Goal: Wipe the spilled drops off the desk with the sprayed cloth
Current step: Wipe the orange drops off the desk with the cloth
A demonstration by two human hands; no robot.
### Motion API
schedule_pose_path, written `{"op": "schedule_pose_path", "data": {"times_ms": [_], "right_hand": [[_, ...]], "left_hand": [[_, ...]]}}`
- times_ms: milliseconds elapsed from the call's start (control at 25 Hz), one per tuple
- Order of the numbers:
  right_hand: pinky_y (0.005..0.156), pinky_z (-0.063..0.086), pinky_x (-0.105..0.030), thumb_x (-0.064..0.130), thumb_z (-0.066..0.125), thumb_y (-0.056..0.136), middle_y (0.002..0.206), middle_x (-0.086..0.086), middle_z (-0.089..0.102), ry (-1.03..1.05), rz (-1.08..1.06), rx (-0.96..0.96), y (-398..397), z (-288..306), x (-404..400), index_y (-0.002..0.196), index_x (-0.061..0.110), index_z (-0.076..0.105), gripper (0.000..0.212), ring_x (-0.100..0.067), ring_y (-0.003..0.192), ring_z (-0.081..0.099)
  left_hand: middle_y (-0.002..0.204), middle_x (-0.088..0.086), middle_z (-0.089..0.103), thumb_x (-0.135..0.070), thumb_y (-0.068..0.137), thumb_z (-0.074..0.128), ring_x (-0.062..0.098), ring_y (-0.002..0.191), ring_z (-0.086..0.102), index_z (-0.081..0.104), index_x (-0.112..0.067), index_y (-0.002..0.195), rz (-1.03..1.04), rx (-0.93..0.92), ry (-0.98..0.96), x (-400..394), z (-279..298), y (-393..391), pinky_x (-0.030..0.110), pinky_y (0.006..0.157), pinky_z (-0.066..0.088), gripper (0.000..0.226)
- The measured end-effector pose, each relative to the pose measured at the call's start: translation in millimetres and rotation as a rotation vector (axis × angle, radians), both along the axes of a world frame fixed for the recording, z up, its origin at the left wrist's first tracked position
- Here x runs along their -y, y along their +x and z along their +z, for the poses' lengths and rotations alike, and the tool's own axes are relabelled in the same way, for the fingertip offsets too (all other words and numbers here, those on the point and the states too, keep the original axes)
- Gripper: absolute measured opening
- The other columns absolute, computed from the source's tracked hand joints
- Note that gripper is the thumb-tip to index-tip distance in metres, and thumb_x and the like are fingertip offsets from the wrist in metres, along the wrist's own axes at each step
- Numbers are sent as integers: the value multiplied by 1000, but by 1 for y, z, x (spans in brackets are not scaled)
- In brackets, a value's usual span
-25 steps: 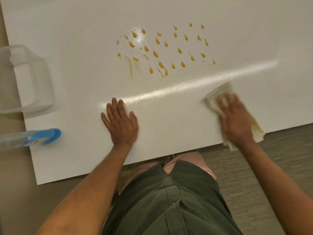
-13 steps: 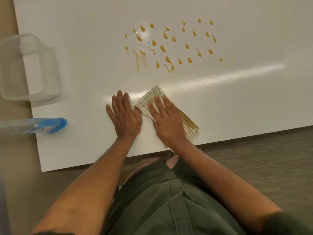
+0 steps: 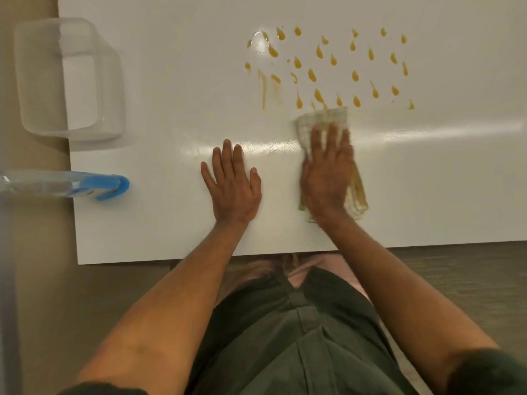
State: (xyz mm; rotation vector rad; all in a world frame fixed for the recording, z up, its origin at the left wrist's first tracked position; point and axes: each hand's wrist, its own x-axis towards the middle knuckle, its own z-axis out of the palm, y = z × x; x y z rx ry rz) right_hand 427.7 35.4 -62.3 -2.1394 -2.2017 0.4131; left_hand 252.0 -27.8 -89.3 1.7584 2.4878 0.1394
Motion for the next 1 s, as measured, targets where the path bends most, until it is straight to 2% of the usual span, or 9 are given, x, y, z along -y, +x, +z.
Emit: {"op": "schedule_pose_path", "data": {"times_ms": [160,240,360,440,560,600,680,800,1000], "right_hand": [[131,18,-55,35,32,111,177,-13,12,14,356,-121,-45,-1,35,169,20,19,61,-36,165,6],[132,17,-54,37,33,112,178,-9,10,4,600,-101,-10,-9,64,169,24,17,61,-32,166,3],[134,9,-48,43,33,110,179,-2,7,23,924,-27,80,-20,62,169,31,15,62,-28,166,1],[134,10,-49,44,32,109,179,1,6,12,892,-3,116,-21,48,168,35,14,62,-27,166,3],[133,15,-52,41,35,109,178,-2,8,-12,473,2,87,-18,64,169,32,14,64,-29,166,4],[133,14,-52,41,34,109,178,-4,7,-8,417,7,67,-17,75,169,30,13,64,-31,166,3],[134,12,-53,42,32,110,178,-8,7,-9,521,12,36,-16,81,169,28,12,64,-33,165,2],[133,14,-52,42,32,111,177,-9,17,-2,727,-22,-6,-15,35,168,26,20,61,-34,165,9],[131,19,-52,41,36,111,174,-7,26,51,585,-128,-80,-1,-29,164,24,35,56,-35,163,17]], "left_hand": [[172,8,27,-46,110,12,30,159,24,33,-14,161,-2,89,-7,0,8,-5,61,128,18,63],[173,8,24,-52,107,-3,29,161,21,30,-15,162,1,136,-8,1,13,-4,59,130,14,75],[174,8,23,-54,107,-1,30,161,19,29,-15,163,1,123,-19,-1,13,-4,60,130,14,75],[173,9,24,-52,109,6,31,160,22,30,-14,162,0,88,-32,-1,9,-4,61,128,16,70],[173,9,25,-51,109,9,31,160,22,30,-14,162,-8,69,-32,0,6,-2,61,128,16,68],[173,9,24,-52,109,9,31,160,22,30,-14,162,-10,75,-28,-1,5,-3,61,128,16,68],[173,10,25,-53,109,7,31,161,21,30,-14,162,-10,82,-20,-1,5,-3,61,128,16,70],[173,10,24,-55,109,3,31,161,20,29,-14,163,-12,108,-20,-2,6,-5,61,129,16,73],[173,11,24,-51,110,0,28,160,23,23,-13,165,37,114,12,-3,10,-2,58,129,19,71]]}}
